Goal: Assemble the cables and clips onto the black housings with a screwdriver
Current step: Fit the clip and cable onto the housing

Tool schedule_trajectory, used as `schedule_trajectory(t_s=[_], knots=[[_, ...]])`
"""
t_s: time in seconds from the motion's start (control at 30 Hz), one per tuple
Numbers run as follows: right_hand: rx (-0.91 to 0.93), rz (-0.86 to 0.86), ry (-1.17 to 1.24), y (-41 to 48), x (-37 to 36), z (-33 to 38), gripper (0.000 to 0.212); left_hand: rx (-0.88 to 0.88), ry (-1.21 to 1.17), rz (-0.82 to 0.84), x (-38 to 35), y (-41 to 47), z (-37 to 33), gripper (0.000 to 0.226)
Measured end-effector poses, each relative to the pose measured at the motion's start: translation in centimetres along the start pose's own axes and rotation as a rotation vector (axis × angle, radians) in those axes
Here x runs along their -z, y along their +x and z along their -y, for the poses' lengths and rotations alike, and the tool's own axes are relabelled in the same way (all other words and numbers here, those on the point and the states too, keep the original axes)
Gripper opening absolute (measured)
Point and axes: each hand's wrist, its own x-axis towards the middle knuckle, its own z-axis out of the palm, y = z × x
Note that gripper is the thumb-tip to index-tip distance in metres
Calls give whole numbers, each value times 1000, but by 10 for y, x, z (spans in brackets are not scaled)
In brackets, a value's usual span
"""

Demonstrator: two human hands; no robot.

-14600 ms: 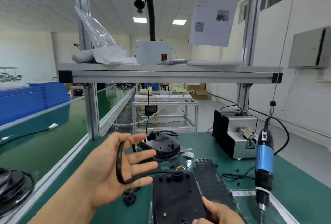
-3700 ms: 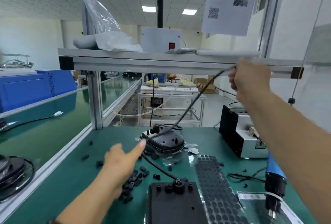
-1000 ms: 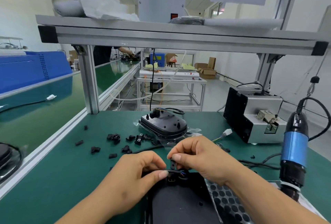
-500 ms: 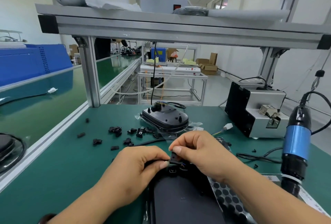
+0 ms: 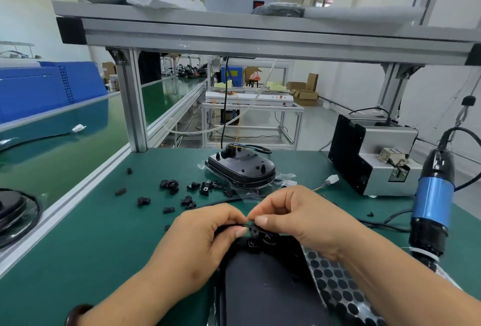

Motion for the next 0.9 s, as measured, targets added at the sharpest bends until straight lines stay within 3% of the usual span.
schedule_trajectory(t_s=[0.3,0.53,0.67,0.8,0.83,0.9], knots=[[53,43,-76,-3,-3,3,8,48,44,43,3,-1,-5,16],[20,6,-112,-6,-8,7,8,116,-86,207,4,3,-5,27],[-23,-34,-116,-5,-6,6,4,116,-44,133,1,4,-7,33],[-53,91,-291,-9,13,15,22,162,-106,71,0,3,-6,26],[-69,33,-289,-9,27,17,27,174,-114,69,0,3,-5,25],[-133,-273,-237,3,67,13,16,182,-121,77,-1,4,-3,23]])
